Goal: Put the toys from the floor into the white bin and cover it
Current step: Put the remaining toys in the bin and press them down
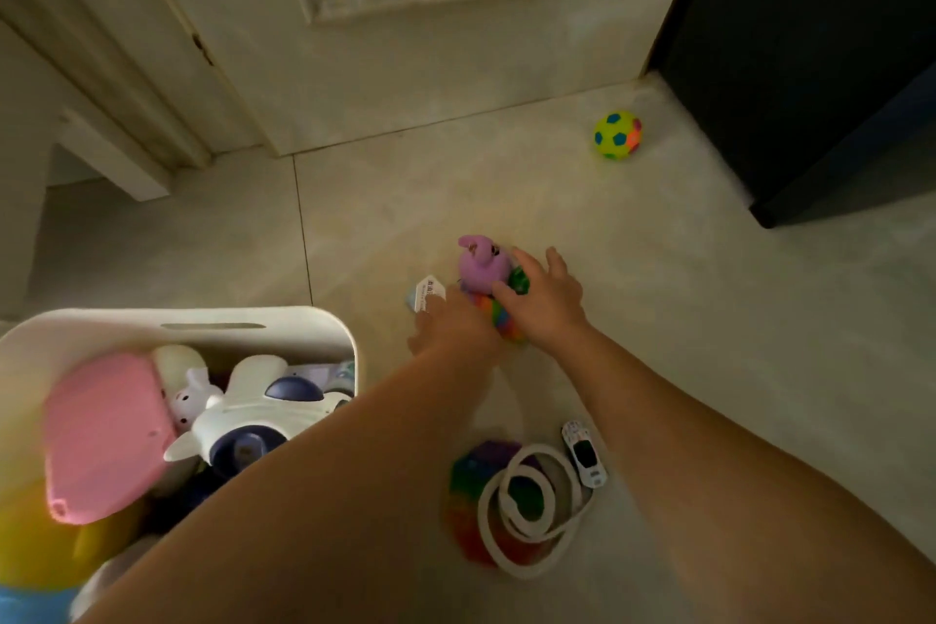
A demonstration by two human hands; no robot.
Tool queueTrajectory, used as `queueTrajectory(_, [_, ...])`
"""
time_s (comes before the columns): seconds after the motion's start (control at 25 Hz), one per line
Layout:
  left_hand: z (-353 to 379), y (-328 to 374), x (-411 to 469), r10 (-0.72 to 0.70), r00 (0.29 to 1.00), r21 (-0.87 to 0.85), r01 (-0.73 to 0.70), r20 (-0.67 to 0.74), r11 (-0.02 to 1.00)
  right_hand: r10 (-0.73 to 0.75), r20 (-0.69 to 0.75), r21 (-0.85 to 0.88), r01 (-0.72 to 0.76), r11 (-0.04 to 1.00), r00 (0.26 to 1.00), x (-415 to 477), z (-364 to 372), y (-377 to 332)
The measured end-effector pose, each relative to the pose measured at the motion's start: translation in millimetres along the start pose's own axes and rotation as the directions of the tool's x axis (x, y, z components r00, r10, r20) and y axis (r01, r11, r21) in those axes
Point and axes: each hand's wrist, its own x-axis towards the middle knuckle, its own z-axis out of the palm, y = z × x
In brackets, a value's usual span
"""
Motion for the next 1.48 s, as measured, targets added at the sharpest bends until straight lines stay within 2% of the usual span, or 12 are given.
queueTrajectory(0.08, [6.2, -0.7, 5.4, -0.104, 0.993, -0.077, 0.108, 0.055, 0.991, 0.009, 0.048, -0.018, -0.008, 1.0, 0.999, 10.8, 5.1, -6.8])
queueTrajectory(0.16, [13.7, -1.7, 10.7, -0.139, 0.987, -0.134, 0.149, 0.083, 0.98, 0.047, 0.064, -0.032, -0.045, 0.998, 0.997, 17.8, 12.3, -12.8])
queueTrajectory(0.36, [30.9, -5.9, 8.5, -0.209, 0.971, -0.278, 0.235, 0.119, 0.931, 0.097, -0.094, -0.046, -0.102, 0.994, 0.991, 21.7, 23.6, -21.1])
queueTrajectory(0.52, [29.8, -3.6, -1.6, -0.281, 0.935, -0.296, 0.337, 0.218, 0.894, 0.124, -0.091, 0.049, -0.12, 0.992, 0.988, 12.9, 22.6, -15.7])
queueTrajectory(0.64, [28.0, -6.9, -7.5, -0.186, 0.954, -0.106, 0.216, 0.236, 0.971, 0.128, 0.006, 0.231, -0.126, 0.965, 0.992, 5.3, 23.4, -5.8])
queueTrajectory(0.72, [21.5, -5.4, -18.7, -0.105, 0.966, -0.022, 0.113, 0.238, 0.993, 0.147, 0.083, 0.429, -0.168, 0.888, 0.986, -8.9, 17.0, 0.9])
queueTrajectory(0.8, [10.0, -4.7, -31.8, -0.021, 0.973, -0.055, 0.034, 0.229, 0.998, 0.178, 0.158, 0.608, -0.237, 0.757, 0.971, -27.7, 5.0, 4.9])
queueTrajectory(0.92, [-16.8, -1.8, -60.0, 0.088, 0.98, -0.266, -0.037, 0.181, 0.963, 0.15, 0.235, 0.749, -0.278, 0.601, 0.96, -58.0, -18.4, -0.1])
queueTrajectory(1.08, [-65.1, -10.8, -112.1, 0.304, 0.951, -0.331, -0.269, 0.056, 0.904, 0.086, 0.101, 0.807, -0.132, 0.575, 0.991, -108.6, -46.3, -27.0])
queueTrajectory(1.24, [-121.9, -43.1, -176.3, 0.476, 0.879, -0.378, -0.44, 0.002, 0.814, -0.059, 0.024, 0.889, 0.006, 0.457, 0.998, -185.7, -70.2, -64.3])
queueTrajectory(1.36, [-164.9, -85.5, -216.4, 0.532, 0.843, -0.439, -0.447, 0.085, 0.779, -0.176, -0.007, 0.911, 0.079, 0.406, 0.984, -248.5, -74.3, -96.0])
queueTrajectory(1.48, [-196.7, -146.4, -238.3, 0.486, 0.838, -0.536, -0.299, 0.247, 0.789, -0.229, 0.043, 0.929, 0.045, 0.367, 0.973, -298.8, -59.0, -126.3])
